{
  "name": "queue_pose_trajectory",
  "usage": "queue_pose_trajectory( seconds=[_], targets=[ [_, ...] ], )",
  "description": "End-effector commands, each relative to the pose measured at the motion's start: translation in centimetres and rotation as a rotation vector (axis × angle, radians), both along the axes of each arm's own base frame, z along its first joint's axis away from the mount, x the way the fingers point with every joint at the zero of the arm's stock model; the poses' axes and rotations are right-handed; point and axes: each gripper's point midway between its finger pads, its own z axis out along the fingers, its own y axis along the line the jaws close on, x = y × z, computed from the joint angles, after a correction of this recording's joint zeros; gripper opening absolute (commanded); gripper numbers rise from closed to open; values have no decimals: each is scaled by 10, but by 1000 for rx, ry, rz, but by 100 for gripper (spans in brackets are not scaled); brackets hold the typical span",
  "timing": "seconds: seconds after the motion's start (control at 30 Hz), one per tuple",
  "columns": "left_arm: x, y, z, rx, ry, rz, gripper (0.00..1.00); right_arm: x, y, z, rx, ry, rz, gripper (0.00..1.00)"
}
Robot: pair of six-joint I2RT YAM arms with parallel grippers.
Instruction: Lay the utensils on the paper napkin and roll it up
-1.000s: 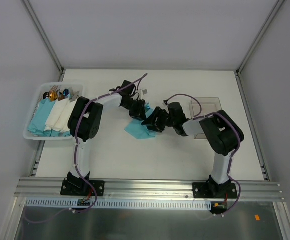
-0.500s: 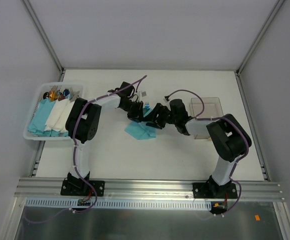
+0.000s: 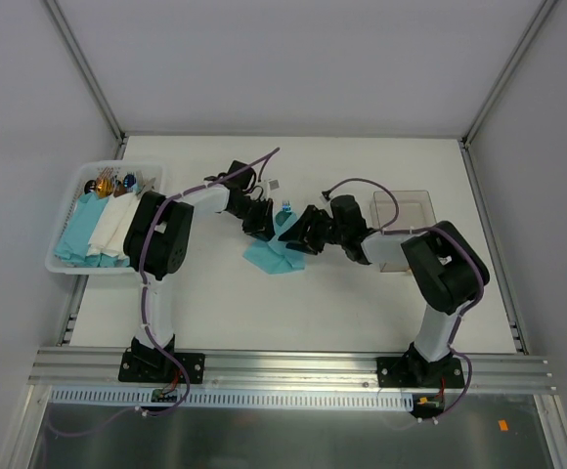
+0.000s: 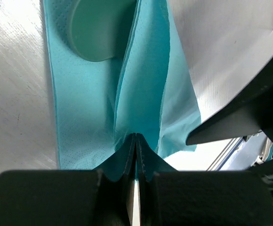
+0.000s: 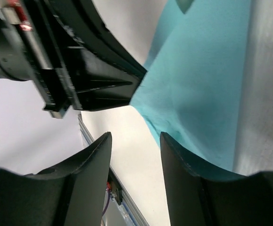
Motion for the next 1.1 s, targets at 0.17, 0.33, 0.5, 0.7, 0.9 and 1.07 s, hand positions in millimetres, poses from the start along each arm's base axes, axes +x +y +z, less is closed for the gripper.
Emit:
queue_pose_trajectory(
  seconds=[0.17,0.33,0.5,0.7,0.9,1.07],
  targets=[
    [6,6,21,-9,-53,9,0,0,6,-16,-34,5,30,46],
    [16,13,42,-32,-88,45,0,-3,10,-24,-42,10,52,45],
    [34,14,81,-76,-190,55,1,-4,12,-25,-44,8,62,43],
    [35,-2,96,-164,-153,32,4,-5,13,-22,-41,-7,74,43],
    [17,-8,68,-169,-43,12,4,-5,15,-20,-38,-17,84,43],
    [0,-11,52,-155,-13,-25,4,-7,15,-21,-40,-16,89,43]
  ],
)
